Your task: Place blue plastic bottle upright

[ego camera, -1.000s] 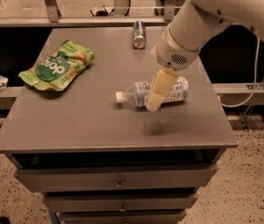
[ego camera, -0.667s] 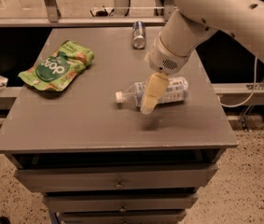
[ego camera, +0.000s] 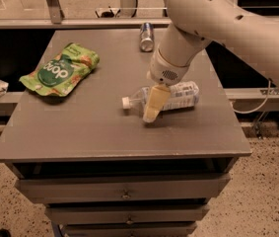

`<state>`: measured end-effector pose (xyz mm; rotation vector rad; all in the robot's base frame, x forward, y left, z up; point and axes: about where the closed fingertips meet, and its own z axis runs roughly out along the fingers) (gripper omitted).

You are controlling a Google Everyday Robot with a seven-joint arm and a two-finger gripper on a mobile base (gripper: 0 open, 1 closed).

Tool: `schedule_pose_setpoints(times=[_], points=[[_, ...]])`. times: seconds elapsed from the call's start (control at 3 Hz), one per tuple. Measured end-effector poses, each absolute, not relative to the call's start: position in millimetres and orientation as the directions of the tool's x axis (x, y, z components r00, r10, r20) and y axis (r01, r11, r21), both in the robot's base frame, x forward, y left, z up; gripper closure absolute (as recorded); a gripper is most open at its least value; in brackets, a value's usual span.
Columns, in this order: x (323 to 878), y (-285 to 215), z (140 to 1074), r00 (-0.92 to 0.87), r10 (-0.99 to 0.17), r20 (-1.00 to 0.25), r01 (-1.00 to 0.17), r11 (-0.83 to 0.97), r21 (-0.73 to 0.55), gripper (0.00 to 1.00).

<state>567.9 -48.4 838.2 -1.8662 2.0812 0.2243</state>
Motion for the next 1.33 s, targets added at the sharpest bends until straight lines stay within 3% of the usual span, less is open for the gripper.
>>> schedule_pose_setpoints(times=[0.33,0.67,1.0,1.33], points=[[570.1,-47.0,833.9,-0.089,-0.940,-0.329,-0.987,0.128,-0.099,0.41],[577.8,-59.8,846.1,-0.098,-0.934,-0.345,-0.984,0.143,-0.108,0.73],[591.8,-70.6,882.7,-0.083,-0.894,-0.440,-0.979,0.155,-0.131,0.96],[614.7,-83.8,922.5,-0.023,-0.790,-0.613,-0.968,0.172,-0.185,1.00]])
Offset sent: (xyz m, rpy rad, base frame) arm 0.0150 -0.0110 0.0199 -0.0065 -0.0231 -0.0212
